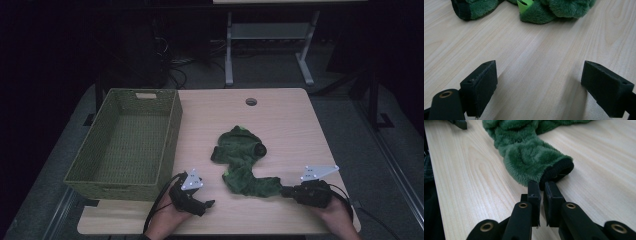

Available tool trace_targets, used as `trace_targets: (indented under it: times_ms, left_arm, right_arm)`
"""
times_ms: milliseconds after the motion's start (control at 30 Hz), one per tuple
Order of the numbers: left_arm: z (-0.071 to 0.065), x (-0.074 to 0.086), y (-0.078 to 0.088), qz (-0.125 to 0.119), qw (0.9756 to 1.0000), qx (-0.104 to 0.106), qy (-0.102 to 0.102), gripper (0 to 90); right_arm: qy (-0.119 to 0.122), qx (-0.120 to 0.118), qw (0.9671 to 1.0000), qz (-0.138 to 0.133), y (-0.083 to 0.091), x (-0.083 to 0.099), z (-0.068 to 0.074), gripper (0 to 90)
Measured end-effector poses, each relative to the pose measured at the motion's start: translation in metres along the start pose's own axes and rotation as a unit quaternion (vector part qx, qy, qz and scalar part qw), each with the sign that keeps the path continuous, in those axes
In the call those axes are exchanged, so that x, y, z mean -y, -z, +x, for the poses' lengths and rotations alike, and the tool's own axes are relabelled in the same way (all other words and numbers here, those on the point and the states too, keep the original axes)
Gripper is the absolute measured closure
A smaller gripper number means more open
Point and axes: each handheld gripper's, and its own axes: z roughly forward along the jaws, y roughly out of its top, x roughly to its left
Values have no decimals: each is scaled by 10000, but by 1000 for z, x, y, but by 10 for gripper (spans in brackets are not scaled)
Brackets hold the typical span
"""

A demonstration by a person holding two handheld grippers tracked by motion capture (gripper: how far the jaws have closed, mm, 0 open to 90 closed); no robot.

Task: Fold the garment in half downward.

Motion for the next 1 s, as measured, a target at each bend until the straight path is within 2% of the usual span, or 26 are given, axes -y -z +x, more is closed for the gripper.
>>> trace_targets:
  times_ms: [200,400,733,800,1000]
  left_arm:
    - [0,0,0,6,10000,-2,-2,128]
    - [0,0,0,8,10000,-2,-2,128]
    - [0,0,0,8,10000,-2,-5,128]
    - [0,0,0,-5,10000,-7,13,128]
    - [0,0,0,-8,10000,-6,16,128]
  right_arm:
    - [223,-15,9994,-248,4,-14,3,841]
    - [452,-48,9984,-330,2,-27,7,845]
    - [689,-181,9960,-532,-1,-45,14,844]
    - [679,-216,9960,-531,-3,-48,15,844]
    - [943,-341,9930,-622,-10,-63,22,841]
